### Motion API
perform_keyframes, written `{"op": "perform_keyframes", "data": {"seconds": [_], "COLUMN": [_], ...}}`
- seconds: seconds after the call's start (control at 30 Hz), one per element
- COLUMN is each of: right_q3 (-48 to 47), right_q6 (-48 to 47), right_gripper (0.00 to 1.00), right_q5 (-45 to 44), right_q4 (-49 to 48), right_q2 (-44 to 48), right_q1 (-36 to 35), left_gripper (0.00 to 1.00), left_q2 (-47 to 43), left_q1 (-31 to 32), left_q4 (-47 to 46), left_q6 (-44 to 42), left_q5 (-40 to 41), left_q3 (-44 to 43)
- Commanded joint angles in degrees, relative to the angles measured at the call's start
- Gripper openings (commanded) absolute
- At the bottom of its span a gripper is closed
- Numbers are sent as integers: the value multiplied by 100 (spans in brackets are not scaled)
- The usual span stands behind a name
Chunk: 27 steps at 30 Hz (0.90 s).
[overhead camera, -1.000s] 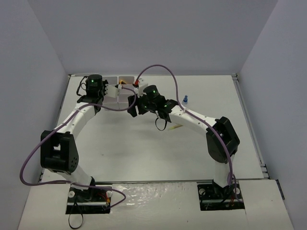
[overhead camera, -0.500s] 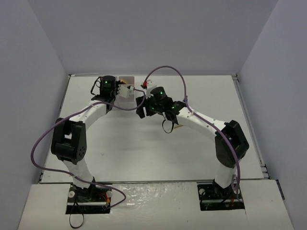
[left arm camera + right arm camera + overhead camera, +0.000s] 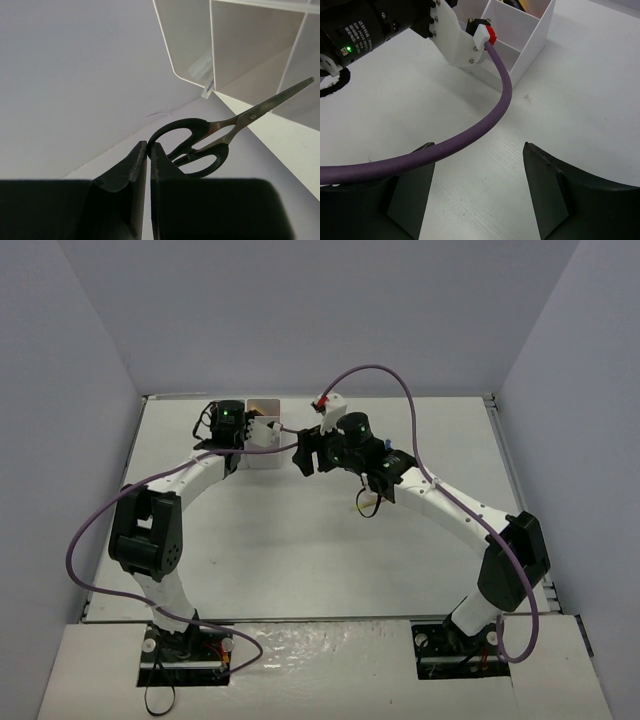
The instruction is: Sort the stationery into containers
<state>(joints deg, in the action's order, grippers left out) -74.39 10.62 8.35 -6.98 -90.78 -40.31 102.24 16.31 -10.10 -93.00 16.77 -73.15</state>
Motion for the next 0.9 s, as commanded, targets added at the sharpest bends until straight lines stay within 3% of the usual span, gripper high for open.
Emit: {"op": "perform_keyframes", "data": {"seconds": [0.0,0.2,0.4,0.87], "right_q3": [-76,-31,-108,-468], "right_q6": [45,86,397,654], "right_gripper": [67,68,67,67], "right_q5": [24,173,493,364], "right_q4": [-592,-575,-492,2], "right_q2": [292,406,527,805], "right_q1": [56,212,304,232], "left_gripper": [0,0,0,0], "left_q2": [-409,-576,-805,-1784], "left_q1": [11,32,110,267], "left_q4": [-49,220,926,1414], "left_q6": [-14,144,1024,789], "left_q5": [135,384,912,1255], "left_q3": [-33,-138,-569,-289]}}
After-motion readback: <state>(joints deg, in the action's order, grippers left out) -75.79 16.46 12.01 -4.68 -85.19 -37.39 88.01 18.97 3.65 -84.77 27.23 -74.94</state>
